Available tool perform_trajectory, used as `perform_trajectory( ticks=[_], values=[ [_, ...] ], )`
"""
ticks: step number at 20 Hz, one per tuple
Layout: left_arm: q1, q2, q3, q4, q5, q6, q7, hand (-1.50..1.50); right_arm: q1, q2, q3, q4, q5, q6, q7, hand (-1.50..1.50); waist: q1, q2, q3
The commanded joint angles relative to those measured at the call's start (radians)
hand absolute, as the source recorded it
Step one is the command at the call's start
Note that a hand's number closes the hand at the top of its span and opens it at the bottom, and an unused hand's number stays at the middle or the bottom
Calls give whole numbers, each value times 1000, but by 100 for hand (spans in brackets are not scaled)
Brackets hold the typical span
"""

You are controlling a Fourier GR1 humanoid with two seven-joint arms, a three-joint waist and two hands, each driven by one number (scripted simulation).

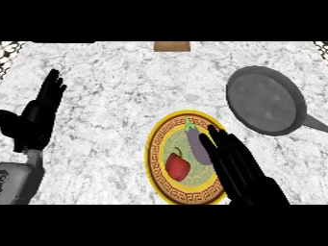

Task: Pick the bell pepper from the plate and place it in the pan

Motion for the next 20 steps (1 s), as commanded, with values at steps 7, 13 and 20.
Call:
perform_trajectory(
  ticks=[7, 13, 20],
  values=[
    [35, -3, 48, -68, -14, -41, 50, 0, -25, 213, 171, 127, 185, 89, 176, -150, -6, -1, 2],
    [-28, -27, 83, 12, -27, -63, 40, 0, 25, 187, 112, 177, 244, 27, 142, -150, -11, 0, 2],
    [46, -70, 64, -80, -97, -46, 50, 0, 24, 206, -12, 280, 143, 74, 38, -150, -5, 1, 2]
  ],
)
